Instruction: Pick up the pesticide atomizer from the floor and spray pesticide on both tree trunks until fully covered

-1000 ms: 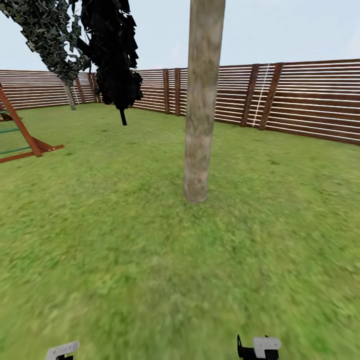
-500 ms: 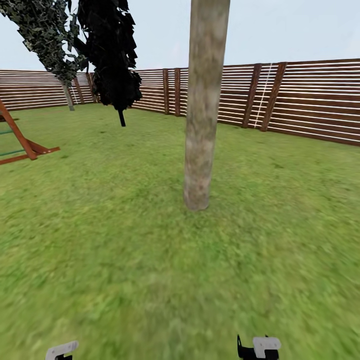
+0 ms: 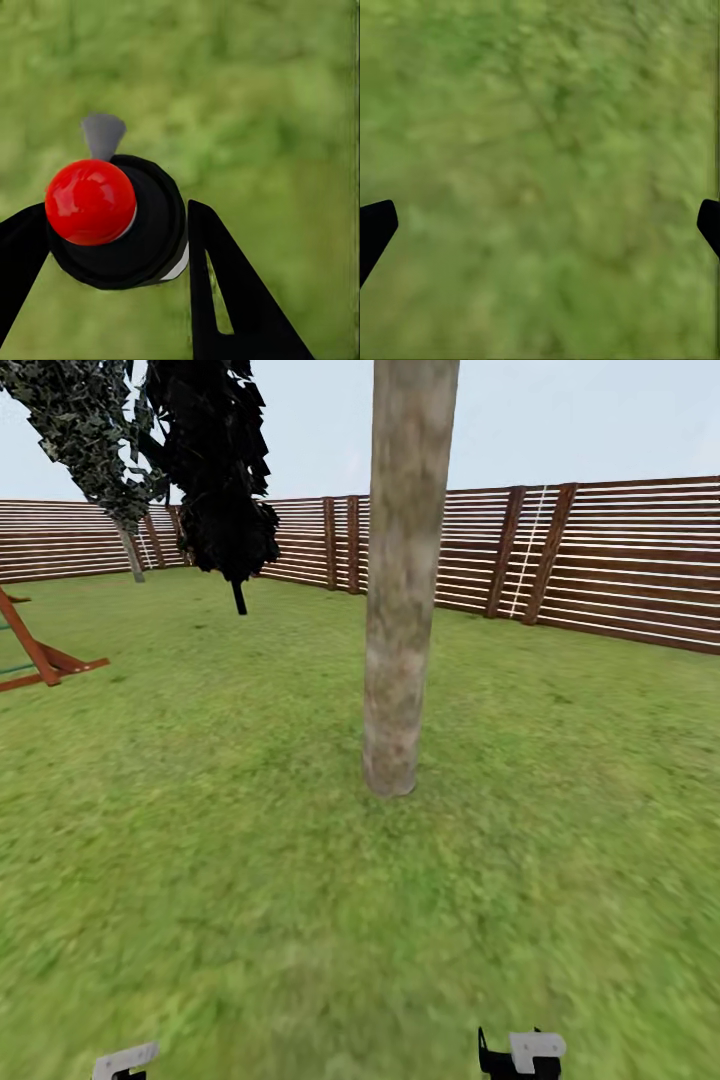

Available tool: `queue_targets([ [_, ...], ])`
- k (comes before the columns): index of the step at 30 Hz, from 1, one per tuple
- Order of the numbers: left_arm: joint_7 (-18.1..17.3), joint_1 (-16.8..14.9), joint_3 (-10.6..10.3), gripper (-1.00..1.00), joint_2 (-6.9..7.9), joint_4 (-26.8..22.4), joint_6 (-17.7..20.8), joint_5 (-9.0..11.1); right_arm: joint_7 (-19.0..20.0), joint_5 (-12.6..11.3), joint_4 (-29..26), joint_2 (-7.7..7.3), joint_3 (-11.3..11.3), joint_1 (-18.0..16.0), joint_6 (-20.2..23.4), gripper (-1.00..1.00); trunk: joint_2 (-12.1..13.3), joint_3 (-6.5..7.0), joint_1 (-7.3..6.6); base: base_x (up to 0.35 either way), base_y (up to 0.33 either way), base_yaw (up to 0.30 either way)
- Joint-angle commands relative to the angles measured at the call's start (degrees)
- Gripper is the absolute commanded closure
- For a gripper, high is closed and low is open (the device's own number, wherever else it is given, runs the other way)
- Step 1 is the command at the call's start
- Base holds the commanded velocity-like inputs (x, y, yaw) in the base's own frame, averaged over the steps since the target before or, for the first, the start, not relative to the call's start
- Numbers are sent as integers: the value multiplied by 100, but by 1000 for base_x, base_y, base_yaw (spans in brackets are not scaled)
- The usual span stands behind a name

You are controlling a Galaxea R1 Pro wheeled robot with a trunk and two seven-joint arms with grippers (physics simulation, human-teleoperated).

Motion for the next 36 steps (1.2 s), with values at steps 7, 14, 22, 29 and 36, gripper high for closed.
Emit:
queue_targets([
  [7,3,-2,1,100,6,-7,0,-10,3,-3,12,1,-2,0,0,-100,0,0,0,90,-46,-240],
  [14,11,-1,3,100,6,-3,0,-17,3,-12,20,9,-2,0,0,-100,0,0,0,2,-1,-293],
  [22,15,-2,0,100,0,-1,0,-14,-2,-16,17,13,-8,0,0,-100,0,0,0,0,0,-266],
  [29,17,-2,0,100,3,-2,0,-18,-5,-19,23,45,-11,0,0,-100,0,0,0,0,0,-22],
  [36,25,-4,-31,100,-19,-11,13,-78,2,4,12,37,-2,0,0,-100,0,0,0,0,0,0],
])
